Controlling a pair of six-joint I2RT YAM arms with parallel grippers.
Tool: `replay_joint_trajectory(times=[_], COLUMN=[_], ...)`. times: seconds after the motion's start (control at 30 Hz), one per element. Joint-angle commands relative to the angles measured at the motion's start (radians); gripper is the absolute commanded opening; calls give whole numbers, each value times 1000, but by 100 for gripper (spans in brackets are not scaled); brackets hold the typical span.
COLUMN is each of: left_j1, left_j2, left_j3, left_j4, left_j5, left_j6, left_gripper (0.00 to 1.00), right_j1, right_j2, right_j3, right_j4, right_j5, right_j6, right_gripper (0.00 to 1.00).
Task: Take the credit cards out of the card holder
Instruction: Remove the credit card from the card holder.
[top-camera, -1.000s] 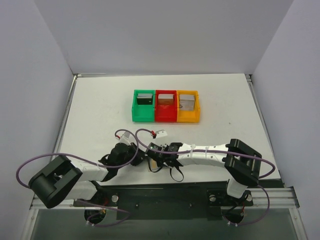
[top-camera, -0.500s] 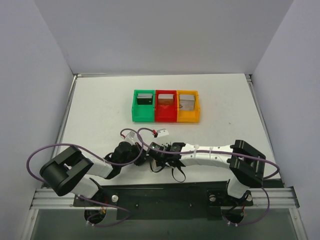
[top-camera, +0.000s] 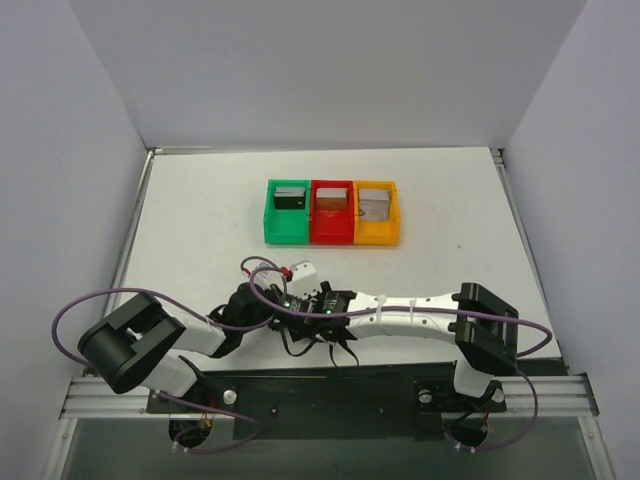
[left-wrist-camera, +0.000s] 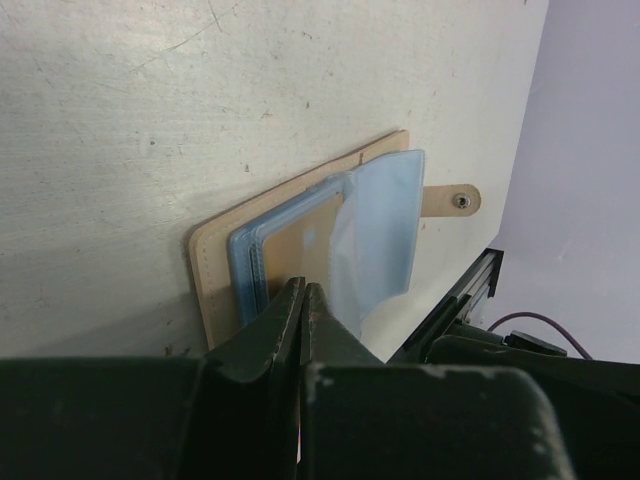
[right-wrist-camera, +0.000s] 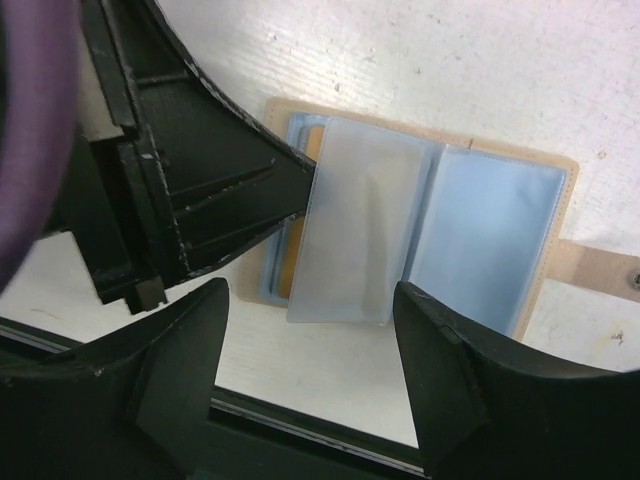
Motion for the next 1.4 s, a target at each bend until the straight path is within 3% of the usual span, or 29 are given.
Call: replay_joint_trajectory(times=[0.0,0.57,0.97,1.37], left_j1=[-3,-5,-3,-3], left_j2=[-33,-50,-16,-28], left_j3=[16,-3,7,10], left_j4=[20,40,2,-26], left_j5=[-5,-5,-13,-11], left_j6=[15,0,12,27], left_gripper=[0,0,0,0], right_j1=[8,-62,-90,-249], right_j2=[32,46,-112,-291], right_j3=[17,-69,-167,-316], right_j4=[-61,-113,-130,-139], right_j5=[37,57,92,74], right_j6=[-2,75,115,96], right_gripper=[62,55,54,53])
